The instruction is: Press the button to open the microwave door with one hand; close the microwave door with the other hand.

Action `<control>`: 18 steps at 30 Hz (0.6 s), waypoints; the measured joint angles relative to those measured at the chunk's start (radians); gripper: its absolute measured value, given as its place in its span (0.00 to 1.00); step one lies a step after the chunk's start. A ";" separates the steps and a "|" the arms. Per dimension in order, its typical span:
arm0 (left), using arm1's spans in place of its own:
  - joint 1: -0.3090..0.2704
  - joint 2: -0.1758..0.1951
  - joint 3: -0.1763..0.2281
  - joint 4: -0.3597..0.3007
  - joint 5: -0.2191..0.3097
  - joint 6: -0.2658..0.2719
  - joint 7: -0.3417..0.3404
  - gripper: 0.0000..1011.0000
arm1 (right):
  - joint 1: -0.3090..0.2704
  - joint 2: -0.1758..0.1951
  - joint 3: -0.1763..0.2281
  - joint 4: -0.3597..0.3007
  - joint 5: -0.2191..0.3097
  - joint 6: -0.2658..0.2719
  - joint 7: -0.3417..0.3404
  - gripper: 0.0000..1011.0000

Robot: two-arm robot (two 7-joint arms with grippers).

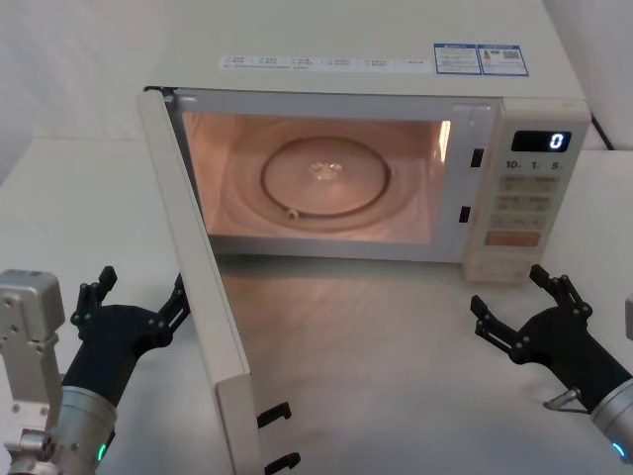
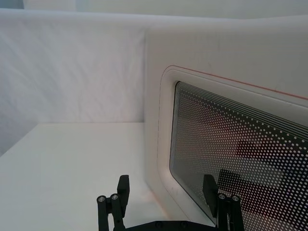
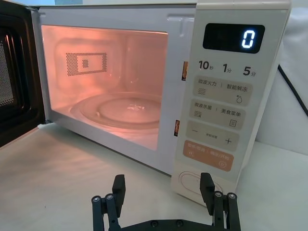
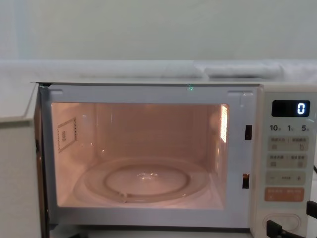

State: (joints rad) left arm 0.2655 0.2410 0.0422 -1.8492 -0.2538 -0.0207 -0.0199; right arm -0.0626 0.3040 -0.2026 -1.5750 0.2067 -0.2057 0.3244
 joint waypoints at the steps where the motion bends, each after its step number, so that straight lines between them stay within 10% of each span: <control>1: 0.000 0.000 0.000 0.000 0.000 0.000 0.000 0.99 | 0.000 0.000 0.000 0.000 0.000 0.000 0.000 0.99; 18: 0.000 0.000 0.000 0.000 0.000 0.000 0.000 0.99 | 0.000 0.000 0.000 0.000 0.000 0.000 0.000 0.99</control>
State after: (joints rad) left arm 0.2655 0.2410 0.0421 -1.8492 -0.2538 -0.0207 -0.0199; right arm -0.0626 0.3040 -0.2026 -1.5750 0.2067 -0.2057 0.3244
